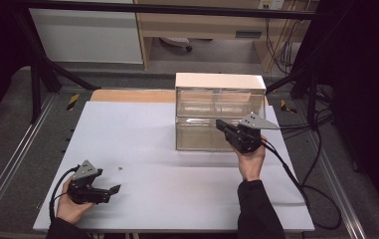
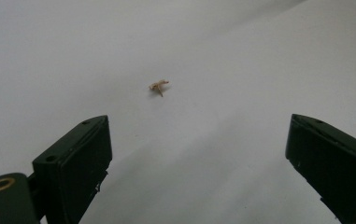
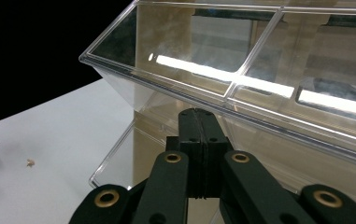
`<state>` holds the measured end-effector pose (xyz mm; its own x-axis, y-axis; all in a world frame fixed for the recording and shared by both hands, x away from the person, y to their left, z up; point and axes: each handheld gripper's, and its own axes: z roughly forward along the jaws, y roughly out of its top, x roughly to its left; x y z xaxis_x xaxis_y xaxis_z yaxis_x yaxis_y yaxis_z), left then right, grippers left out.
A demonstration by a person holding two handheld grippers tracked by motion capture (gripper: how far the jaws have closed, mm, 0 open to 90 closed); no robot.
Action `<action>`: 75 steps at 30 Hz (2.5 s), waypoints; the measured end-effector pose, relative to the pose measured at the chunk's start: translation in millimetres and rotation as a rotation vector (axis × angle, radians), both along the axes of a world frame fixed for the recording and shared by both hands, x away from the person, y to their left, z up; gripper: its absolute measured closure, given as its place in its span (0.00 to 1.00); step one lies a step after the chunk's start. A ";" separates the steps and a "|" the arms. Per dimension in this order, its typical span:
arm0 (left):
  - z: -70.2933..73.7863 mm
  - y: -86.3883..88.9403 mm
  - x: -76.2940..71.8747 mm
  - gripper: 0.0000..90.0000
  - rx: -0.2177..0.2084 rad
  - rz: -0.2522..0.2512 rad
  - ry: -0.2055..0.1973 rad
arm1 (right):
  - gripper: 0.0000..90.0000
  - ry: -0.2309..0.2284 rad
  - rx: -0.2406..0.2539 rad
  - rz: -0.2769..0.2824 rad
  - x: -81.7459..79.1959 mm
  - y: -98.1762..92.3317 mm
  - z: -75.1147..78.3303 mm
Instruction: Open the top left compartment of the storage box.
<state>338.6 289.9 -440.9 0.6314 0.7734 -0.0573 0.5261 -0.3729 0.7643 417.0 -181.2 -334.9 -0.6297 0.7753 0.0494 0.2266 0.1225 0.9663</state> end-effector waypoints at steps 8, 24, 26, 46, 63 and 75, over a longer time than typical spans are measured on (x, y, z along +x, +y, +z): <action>0.0 0.0 0.0 0.08 0.001 0.000 0.000 | 1.00 -0.003 -0.001 0.003 -1.0 0.0 0.4; 0.4 0.4 -0.1 0.08 0.001 -0.001 -0.002 | 1.00 -0.036 0.005 0.006 -2.9 2.3 9.8; 0.4 0.4 -0.1 0.08 0.001 -0.001 -0.001 | 1.00 -0.036 0.007 0.006 -2.9 2.1 10.0; 0.4 0.6 0.1 0.08 0.002 0.000 -0.003 | 1.00 -0.081 0.021 -0.004 -5.5 -1.8 25.9; 0.7 1.0 -0.1 0.08 0.002 0.001 -0.008 | 1.00 -0.106 0.018 -0.016 -4.2 -2.5 37.5; 1.0 2.1 -0.6 0.08 0.004 -0.002 -0.012 | 1.00 -0.121 0.015 -0.026 -0.6 -0.9 48.0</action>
<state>337.9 291.9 -440.0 0.6334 0.7724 -0.0466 0.5159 -0.3766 0.7695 416.3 -182.1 -286.9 -0.6113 0.7913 -0.0137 0.1112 0.1031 0.9884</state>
